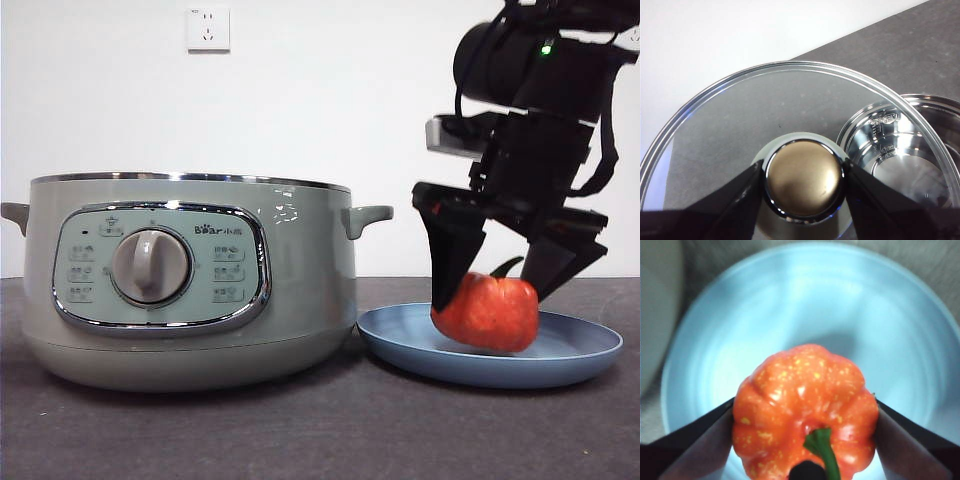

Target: Take the pumpkin out from the steamer,put the pumpkin in the blue plate,close the lid

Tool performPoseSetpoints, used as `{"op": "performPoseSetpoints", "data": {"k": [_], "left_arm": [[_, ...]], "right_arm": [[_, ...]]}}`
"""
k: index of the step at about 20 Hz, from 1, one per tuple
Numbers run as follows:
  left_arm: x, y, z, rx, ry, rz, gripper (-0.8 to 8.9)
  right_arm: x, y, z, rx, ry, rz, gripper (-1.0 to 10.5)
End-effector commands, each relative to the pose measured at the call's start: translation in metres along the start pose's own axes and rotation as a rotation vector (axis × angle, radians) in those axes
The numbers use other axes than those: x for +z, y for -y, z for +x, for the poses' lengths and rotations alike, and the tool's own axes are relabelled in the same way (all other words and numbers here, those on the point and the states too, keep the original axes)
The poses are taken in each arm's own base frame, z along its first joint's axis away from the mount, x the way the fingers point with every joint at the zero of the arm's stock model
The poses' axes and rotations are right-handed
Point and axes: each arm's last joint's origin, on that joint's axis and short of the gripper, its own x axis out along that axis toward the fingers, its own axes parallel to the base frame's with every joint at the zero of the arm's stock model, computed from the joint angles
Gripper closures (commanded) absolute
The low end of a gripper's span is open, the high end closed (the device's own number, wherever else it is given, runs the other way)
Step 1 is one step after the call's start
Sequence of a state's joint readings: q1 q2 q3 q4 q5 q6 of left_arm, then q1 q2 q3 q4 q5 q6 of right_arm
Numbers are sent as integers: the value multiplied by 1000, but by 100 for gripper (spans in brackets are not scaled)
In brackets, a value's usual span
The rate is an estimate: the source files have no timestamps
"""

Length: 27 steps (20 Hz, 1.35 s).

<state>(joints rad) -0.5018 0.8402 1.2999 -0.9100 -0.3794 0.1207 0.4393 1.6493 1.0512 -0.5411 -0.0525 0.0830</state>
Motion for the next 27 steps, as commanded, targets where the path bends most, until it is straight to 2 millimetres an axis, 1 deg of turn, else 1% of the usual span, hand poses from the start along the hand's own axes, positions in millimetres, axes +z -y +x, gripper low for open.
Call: {"op": "performPoseSetpoints", "data": {"k": [1,2,3,6,7,8,9,14,16,17,19,22,24,26,27], "left_arm": [[7,-4,-7,12,70,-21,826],[7,-4,-7,12,70,-21,826],[7,-4,-7,12,70,-21,826],[7,-4,-7,12,70,-21,826],[7,-4,-7,11,70,-21,826],[7,-4,-7,10,70,-21,826],[7,-4,-7,10,70,-21,826],[7,-3,-7,-18,74,-20,826],[7,-2,-7,-27,76,-20,826],[8,-2,-7,-48,81,-23,826],[9,-1,-7,-93,103,-45,826],[12,3,-1,-148,103,-63,826],[14,9,11,-195,69,-59,826],[18,17,29,-236,33,-48,826],[20,20,37,-250,21,-45,826]], "right_arm": [[-3,0,6,-3,-17,8,958],[-3,0,6,-3,-17,8,924],[-3,0,6,-3,-17,8,858],[-4,0,6,-4,-27,8,572],[-4,0,6,-4,-29,9,501],[-4,0,6,-5,-33,9,459],[-5,0,6,-5,-36,9,434],[-5,-2,5,1,-34,9,434],[-4,-3,-2,4,-12,6,435],[-3,-3,-9,6,8,9,438],[-2,-4,-29,13,71,24,439],[-3,-6,-71,28,199,32,442],[-8,-7,-102,39,297,27,442],[-16,-8,-133,49,395,22,443],[-21,-8,-144,53,433,20,443]]}}
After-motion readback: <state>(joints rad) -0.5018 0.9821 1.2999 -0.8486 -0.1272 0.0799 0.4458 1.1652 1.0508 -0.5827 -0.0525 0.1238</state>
